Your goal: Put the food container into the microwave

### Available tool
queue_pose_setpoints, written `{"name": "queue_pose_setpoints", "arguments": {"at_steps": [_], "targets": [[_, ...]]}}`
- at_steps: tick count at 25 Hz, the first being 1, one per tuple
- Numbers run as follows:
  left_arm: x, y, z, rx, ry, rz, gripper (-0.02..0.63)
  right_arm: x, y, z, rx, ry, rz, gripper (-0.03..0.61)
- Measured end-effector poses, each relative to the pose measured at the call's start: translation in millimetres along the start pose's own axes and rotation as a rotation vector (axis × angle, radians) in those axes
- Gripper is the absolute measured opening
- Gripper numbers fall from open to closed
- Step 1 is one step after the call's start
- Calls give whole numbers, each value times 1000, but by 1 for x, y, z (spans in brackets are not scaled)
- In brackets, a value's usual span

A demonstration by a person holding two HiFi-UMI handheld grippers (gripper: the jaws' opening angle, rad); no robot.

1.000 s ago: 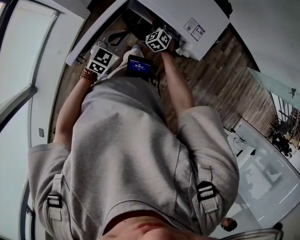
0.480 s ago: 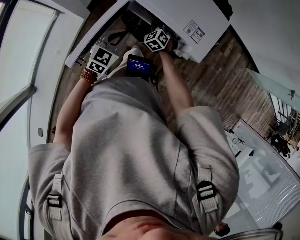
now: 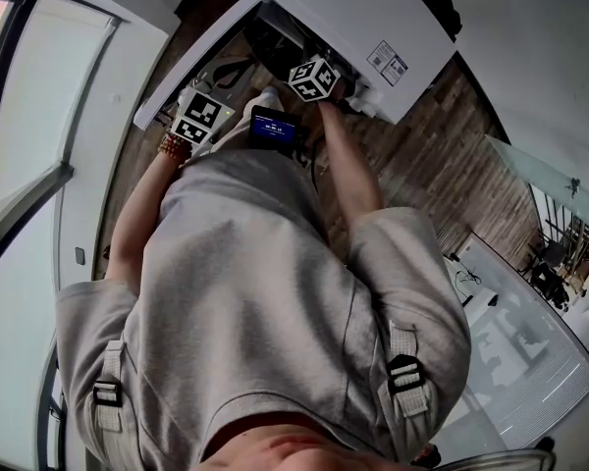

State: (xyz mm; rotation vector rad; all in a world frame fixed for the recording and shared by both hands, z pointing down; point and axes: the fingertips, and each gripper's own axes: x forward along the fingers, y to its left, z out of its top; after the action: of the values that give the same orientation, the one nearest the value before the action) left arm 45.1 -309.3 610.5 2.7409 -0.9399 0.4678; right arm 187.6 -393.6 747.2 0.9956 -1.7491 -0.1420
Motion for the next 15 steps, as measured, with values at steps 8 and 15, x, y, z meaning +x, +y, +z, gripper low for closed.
{"name": "queue_pose_setpoints", "arguments": {"at_steps": [8, 15], "targets": [[-6, -1, 2, 6, -10, -15, -3, -11, -3, 7, -9, -17, -30, 80], [-10, -4, 3, 14, -19, -30, -3, -21, 1, 8, -23, -31, -41, 86]]}}
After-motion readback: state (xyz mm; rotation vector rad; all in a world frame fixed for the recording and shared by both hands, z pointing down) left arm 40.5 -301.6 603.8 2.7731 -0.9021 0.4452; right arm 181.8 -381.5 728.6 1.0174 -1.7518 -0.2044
